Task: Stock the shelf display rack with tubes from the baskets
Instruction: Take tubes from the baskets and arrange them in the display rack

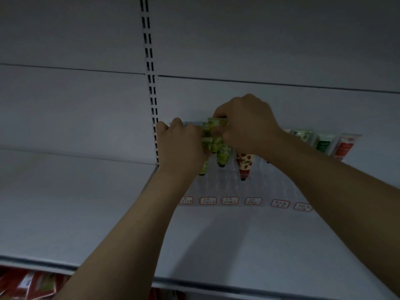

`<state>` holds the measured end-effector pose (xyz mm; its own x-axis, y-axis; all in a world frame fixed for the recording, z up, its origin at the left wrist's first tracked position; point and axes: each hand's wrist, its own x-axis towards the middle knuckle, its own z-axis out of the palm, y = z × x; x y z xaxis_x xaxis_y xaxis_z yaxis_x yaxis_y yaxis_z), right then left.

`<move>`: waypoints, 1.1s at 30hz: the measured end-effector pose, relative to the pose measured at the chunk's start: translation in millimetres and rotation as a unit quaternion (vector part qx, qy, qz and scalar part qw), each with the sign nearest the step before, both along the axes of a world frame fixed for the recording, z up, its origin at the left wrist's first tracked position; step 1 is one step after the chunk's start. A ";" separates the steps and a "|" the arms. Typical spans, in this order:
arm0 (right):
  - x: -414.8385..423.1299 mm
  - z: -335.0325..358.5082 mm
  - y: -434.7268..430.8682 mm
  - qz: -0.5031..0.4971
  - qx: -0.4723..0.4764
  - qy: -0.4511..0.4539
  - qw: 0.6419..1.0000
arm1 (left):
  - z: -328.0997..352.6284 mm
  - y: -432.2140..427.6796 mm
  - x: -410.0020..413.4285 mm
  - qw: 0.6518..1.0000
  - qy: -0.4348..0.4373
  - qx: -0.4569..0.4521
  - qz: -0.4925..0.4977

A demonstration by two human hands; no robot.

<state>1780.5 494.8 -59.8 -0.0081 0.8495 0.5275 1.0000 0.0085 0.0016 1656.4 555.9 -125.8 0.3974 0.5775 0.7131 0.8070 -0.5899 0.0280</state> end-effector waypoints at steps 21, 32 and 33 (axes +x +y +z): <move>25.7 -9.8 6.8 -0.025 -0.058 0.110 0.992 | -2.0 -0.8 13.6 0.997 0.031 -0.037 0.065; 14.4 -11.0 12.3 -0.027 -0.097 0.088 0.991 | 4.3 -0.4 7.3 0.998 0.050 -0.039 -0.002; 14.5 -10.5 12.7 -0.025 -0.107 0.087 0.990 | 8.4 -0.3 6.5 0.998 0.054 -0.028 -0.006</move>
<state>1795.0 507.5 -70.3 0.1120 0.9387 0.3260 0.9842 -0.0596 -0.1666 1662.8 555.6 -117.4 0.4779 0.6103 0.6318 0.7998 -0.5997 -0.0257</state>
